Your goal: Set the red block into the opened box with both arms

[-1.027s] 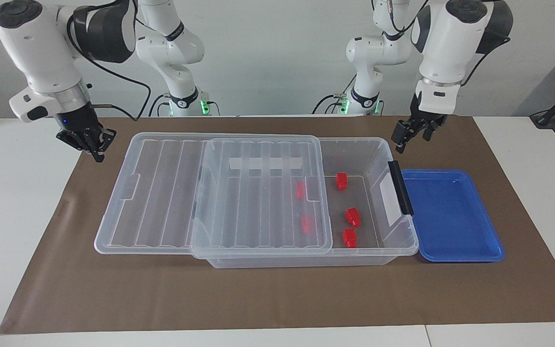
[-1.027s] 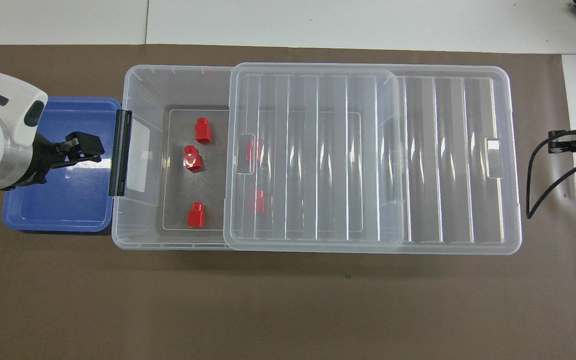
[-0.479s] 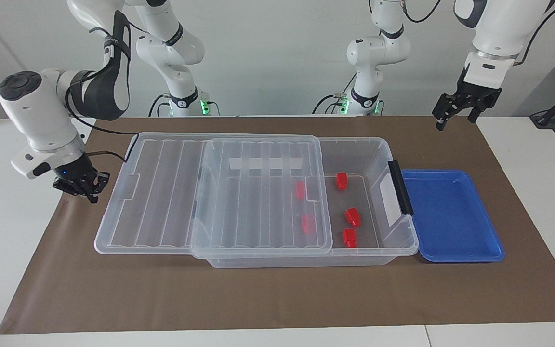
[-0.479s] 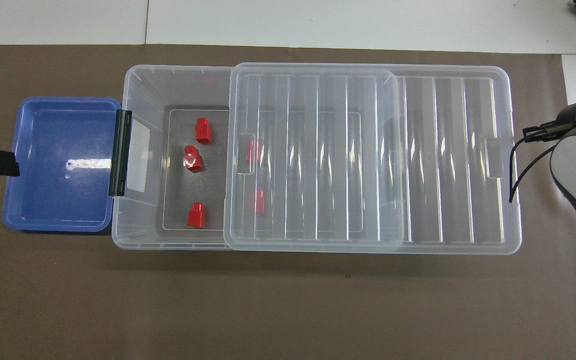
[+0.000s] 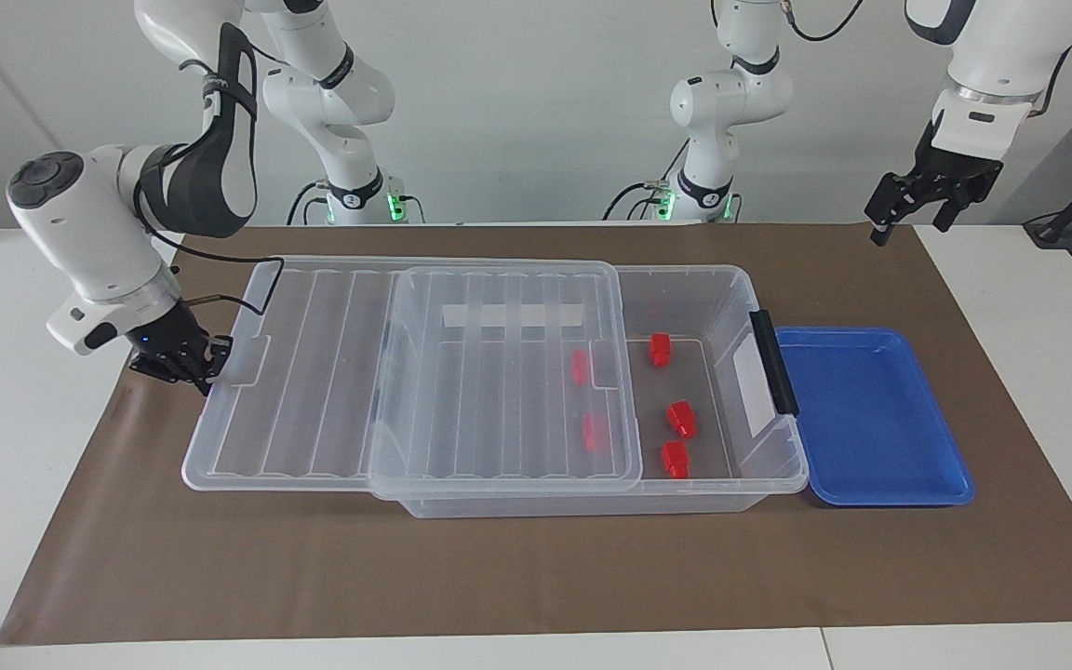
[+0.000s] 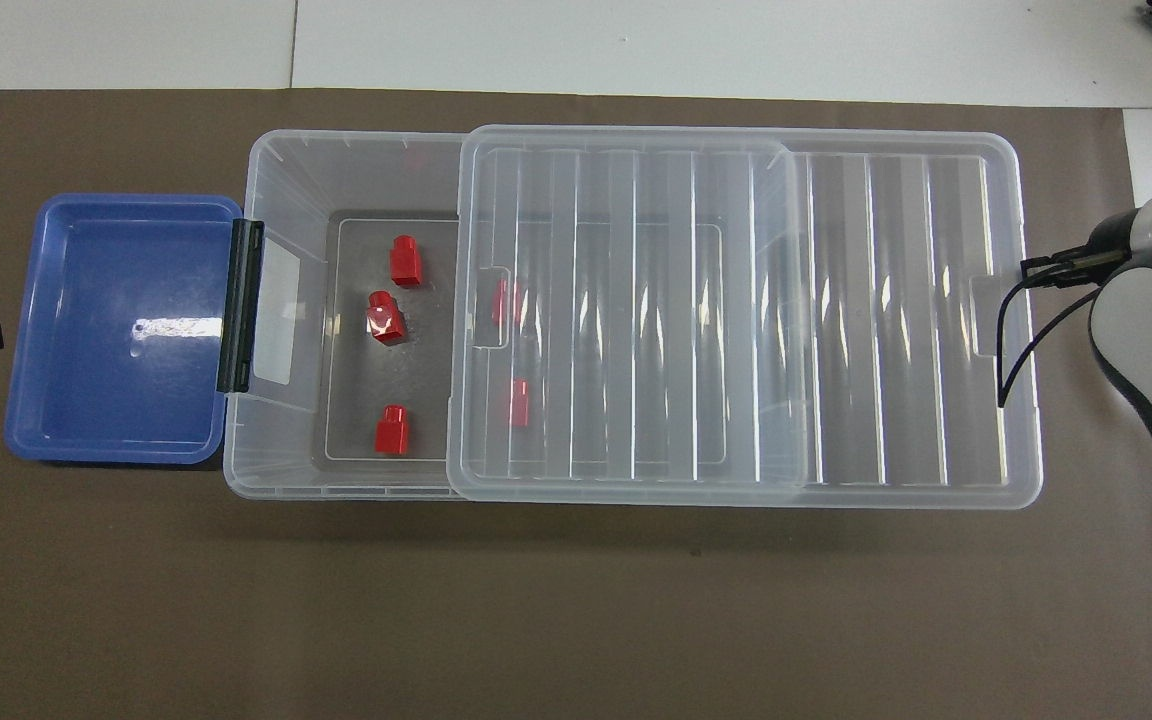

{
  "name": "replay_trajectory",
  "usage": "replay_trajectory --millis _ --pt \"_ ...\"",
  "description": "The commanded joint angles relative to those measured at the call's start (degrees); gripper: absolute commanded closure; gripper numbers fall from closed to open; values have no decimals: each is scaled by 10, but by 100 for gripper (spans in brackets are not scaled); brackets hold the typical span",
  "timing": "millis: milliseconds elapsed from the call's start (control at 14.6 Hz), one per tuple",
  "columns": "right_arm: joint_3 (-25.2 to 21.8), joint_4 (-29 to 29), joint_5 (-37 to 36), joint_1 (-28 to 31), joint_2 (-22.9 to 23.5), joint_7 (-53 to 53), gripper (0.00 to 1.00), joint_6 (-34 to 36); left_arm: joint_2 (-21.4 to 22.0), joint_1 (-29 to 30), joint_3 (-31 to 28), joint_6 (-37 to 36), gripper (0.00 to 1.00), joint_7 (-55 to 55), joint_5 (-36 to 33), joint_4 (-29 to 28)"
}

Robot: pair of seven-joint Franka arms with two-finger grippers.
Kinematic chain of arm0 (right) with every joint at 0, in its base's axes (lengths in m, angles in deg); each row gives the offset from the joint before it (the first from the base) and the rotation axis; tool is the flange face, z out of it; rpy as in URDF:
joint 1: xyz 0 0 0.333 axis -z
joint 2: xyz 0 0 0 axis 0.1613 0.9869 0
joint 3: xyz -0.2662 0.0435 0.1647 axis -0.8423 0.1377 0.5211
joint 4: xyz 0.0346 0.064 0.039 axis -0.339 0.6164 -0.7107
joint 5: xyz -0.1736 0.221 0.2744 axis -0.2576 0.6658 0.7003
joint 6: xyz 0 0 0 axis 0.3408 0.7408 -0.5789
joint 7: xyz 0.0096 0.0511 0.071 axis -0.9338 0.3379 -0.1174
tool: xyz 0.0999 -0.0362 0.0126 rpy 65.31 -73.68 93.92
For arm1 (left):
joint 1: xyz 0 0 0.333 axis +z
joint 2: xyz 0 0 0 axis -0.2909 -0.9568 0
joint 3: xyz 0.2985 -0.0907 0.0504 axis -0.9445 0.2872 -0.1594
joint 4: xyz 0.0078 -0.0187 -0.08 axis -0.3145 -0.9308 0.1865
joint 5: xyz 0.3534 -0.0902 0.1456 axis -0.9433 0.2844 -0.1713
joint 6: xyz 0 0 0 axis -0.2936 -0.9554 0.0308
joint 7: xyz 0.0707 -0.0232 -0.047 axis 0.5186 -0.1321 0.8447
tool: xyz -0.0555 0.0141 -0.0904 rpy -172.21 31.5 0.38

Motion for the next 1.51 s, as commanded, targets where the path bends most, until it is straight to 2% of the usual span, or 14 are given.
replay_trajectory --millis 0,342,616,684,821,958,1163,1437 --pt "5 13 27 -1 -9 14 100 -5 3 6 -6 10 0 -7 9 5" --pt "5 12 40 -30 -7 -13 100 -8 0 -10 -5 -5 0 -6 9 0" --pt "5 12 40 -54 -7 -57 100 -12 -16 -94 -62 -15 0 -9 9 13" --pt "5 12 40 -62 -7 -67 100 -12 -18 -100 -74 -15 0 -10 15 15" --pt "5 12 41 -72 -7 -82 100 -12 -32 -98 -75 -15 0 -10 43 20" --pt "5 12 41 -80 -7 -101 100 -13 -57 -99 -74 -42 0 -10 43 60" --pt "5 12 41 -95 -7 -125 100 -13 -64 -94 -75 -48 0 -31 43 77" --pt "5 12 56 -108 -7 -141 100 -14 -98 -90 -74 -79 0 -33 43 131"
